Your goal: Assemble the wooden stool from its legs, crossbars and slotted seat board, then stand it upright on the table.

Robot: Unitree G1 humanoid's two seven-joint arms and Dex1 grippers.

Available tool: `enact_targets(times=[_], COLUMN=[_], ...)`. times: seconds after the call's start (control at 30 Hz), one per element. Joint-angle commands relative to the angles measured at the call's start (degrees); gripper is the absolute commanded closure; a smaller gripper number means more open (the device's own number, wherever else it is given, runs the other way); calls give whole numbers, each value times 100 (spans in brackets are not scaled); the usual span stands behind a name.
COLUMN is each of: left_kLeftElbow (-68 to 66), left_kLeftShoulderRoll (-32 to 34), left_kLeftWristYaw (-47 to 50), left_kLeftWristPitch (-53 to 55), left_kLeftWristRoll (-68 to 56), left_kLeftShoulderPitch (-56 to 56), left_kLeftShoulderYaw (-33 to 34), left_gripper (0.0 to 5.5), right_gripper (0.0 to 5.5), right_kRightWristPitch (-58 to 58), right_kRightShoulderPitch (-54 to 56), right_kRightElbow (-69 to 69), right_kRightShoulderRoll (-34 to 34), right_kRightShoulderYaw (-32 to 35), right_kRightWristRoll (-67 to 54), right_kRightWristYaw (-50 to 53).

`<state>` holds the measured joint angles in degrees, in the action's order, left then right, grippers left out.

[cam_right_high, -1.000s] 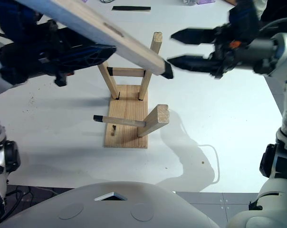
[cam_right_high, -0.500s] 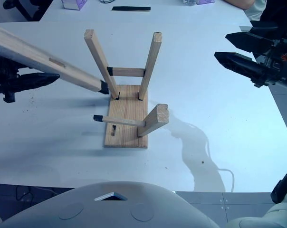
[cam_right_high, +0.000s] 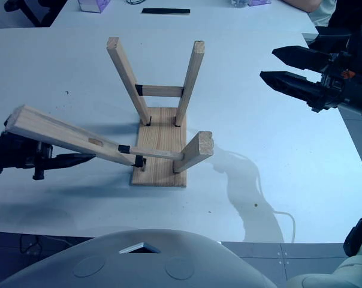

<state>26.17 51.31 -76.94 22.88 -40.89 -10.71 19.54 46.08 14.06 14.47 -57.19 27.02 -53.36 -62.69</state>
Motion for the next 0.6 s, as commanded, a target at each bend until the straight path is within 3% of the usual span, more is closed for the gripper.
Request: enact_targets(times=[0.03,0.37,0.6], left_kLeftElbow=[31,-34,-329], left_kLeftShoulderRoll=[-53,-114,230], left_kLeftWristYaw=[89,322,-20], left_kLeftWristPitch=[-268,-457,-797], left_kLeftWristRoll=[285,494,890], left_kLeftShoulderPitch=[-65,139,148], left_kLeftShoulderYaw=[-217,-648,-847], left_gripper=[347,347,347], right_gripper=[236,236,236], right_kRightWristPitch=[-122,-224,-193], right_kRightShoulderPitch=[91,-35,-277], right_kRightElbow=[-32,75,288], right_kRightShoulderRoll=[-113,14,66], right_kRightShoulderYaw=[-155,-258,-98], right_kRightWristRoll=[144,217,156], right_kRightWristYaw=[-105,-79,25])
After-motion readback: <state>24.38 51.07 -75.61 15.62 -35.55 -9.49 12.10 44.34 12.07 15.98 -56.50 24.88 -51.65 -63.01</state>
